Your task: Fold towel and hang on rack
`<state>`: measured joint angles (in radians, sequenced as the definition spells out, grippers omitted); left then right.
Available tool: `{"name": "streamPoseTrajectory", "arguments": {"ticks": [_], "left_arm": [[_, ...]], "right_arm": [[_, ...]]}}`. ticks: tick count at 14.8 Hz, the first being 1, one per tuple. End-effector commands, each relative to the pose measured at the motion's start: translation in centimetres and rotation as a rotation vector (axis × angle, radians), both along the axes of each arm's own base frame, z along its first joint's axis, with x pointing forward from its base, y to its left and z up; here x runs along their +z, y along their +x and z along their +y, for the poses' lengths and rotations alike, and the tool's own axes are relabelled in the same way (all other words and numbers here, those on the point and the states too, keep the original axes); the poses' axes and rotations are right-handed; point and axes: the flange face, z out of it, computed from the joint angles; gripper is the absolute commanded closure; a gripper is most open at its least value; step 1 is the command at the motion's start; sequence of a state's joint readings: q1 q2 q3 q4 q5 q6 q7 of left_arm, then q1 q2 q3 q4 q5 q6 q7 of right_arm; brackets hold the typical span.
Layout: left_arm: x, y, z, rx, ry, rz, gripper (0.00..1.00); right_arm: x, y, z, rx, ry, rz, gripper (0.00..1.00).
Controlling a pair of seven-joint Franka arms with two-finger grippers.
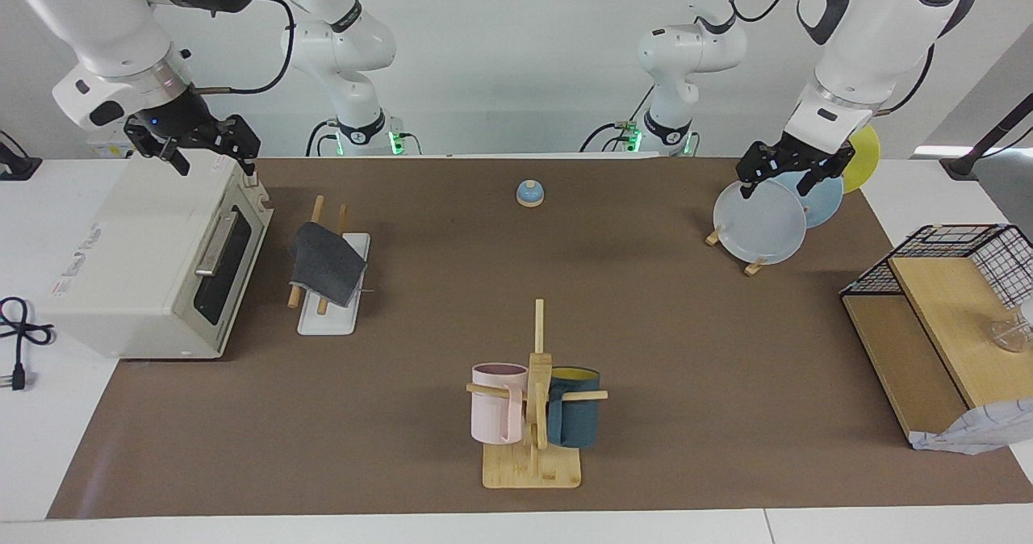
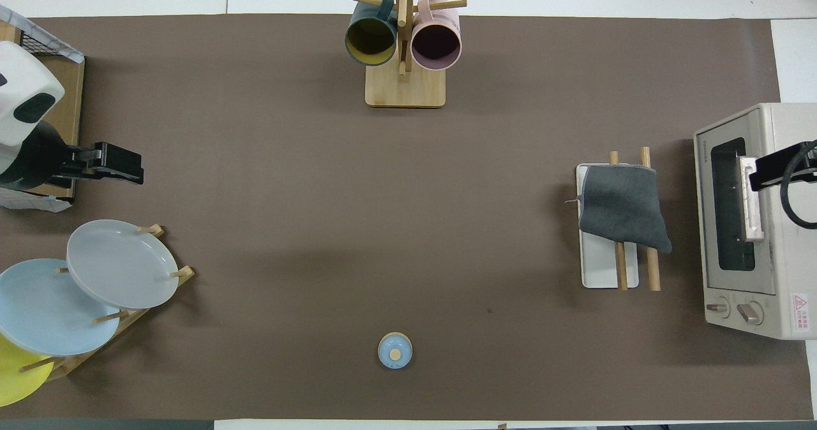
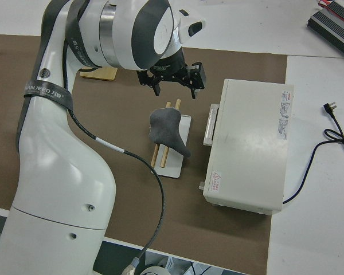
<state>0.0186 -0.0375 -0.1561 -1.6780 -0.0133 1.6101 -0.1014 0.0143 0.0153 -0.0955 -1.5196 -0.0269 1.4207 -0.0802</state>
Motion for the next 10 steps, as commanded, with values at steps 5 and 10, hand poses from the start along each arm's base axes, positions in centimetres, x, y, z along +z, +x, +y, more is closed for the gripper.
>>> {"name": "streamPoseTrajectory", "arguments": {"ticks": [5, 10], "left_arm": [[0.27, -0.54, 0.41, -0.005, -0.003, -0.007, 0.00], [0.26, -0.55, 0.42, -0.005, -0.003, -0.005, 0.00]], "right_arm": [[0.21, 0.36, -0.14, -0.009, 0.030, -0.014, 0.00], [0.19, 0.34, 0.05, -0.005, 0.031, -0.011, 0.00]]}}
